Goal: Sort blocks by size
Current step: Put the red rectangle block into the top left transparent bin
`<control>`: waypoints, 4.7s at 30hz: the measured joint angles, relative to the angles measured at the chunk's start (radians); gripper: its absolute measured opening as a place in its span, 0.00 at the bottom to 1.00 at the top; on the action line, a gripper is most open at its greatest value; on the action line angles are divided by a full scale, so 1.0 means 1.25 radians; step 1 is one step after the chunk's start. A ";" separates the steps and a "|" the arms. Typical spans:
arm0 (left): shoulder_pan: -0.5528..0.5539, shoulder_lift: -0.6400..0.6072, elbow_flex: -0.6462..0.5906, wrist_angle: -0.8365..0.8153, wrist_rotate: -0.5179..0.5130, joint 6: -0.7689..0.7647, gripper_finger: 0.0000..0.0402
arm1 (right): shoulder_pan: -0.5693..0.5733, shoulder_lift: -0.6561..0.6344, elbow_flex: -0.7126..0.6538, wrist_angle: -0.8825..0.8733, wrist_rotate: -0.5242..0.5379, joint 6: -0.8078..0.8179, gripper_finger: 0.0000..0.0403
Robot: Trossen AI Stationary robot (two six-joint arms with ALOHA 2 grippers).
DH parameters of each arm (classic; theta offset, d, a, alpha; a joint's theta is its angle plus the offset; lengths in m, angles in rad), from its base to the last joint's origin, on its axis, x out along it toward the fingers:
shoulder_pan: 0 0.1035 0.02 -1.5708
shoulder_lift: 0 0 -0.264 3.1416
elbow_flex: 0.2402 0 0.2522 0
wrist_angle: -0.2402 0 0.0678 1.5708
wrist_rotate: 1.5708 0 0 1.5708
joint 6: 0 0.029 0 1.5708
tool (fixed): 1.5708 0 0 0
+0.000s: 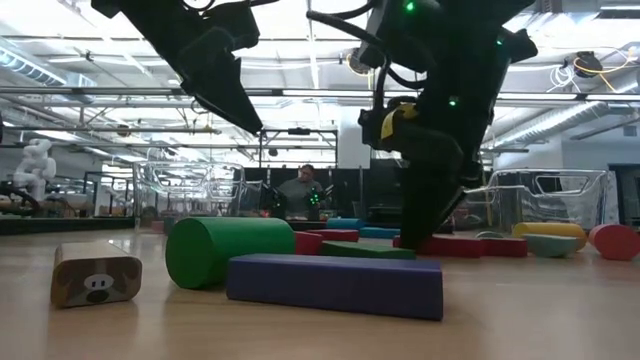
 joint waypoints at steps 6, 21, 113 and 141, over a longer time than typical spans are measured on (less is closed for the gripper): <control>0.005 0.000 0.000 0.005 0.000 -0.162 0.53 | 0.001 -0.021 -0.002 0.043 0.081 -0.108 0.19; 0.007 0.000 0.000 0.067 0.027 -0.191 0.53 | 0.017 -0.027 0.000 0.229 0.442 -0.358 0.19; -0.015 0.126 -0.002 0.581 0.573 0.275 0.16 | -0.115 -0.272 0.001 0.548 -0.504 -0.887 0.35; 0.066 -0.107 0.000 0.064 -0.093 -0.036 0.16 | -0.143 -0.473 0.000 0.125 -0.107 -0.574 0.68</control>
